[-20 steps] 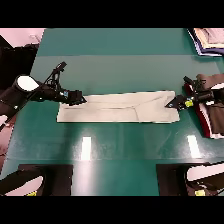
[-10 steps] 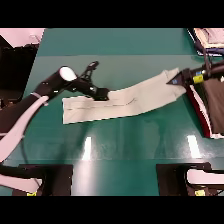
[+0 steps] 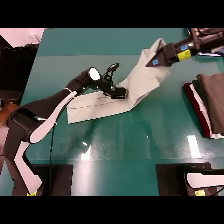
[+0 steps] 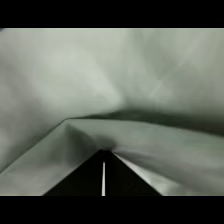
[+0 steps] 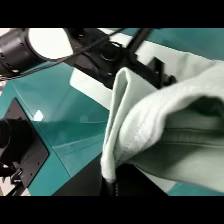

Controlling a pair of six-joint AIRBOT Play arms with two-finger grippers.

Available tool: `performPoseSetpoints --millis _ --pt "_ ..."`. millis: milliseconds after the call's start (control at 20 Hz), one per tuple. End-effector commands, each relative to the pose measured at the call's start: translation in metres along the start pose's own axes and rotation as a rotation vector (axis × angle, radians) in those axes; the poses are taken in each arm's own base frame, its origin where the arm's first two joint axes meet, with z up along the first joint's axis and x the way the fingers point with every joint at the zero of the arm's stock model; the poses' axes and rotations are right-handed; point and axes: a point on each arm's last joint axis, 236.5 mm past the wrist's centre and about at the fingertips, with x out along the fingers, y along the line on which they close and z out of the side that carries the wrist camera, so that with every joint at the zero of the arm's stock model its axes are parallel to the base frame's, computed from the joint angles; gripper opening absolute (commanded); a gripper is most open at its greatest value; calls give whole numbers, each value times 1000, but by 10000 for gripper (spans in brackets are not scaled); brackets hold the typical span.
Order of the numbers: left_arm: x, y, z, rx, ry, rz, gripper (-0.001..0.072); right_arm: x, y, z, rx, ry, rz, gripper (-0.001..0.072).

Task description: Fold the shirts.

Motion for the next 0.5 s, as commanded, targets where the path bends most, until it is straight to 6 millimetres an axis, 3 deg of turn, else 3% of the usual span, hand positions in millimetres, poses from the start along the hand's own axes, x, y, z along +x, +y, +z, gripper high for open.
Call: performPoseSetpoints --millis 0,100,250,450 --pt "-5 9 6 -21 0 3 20 24 27 7 -58 56 38 14" --pt "-21 18 -2 -35 59 0 19 36 33 8 -77 73 53 14" --pt "-63 40 -7 17 103 92 19 57 32 -3 -52 117 70 14" --pt "-155 65 9 110 34 290 19 82 28 -14 -81 155 34 14"
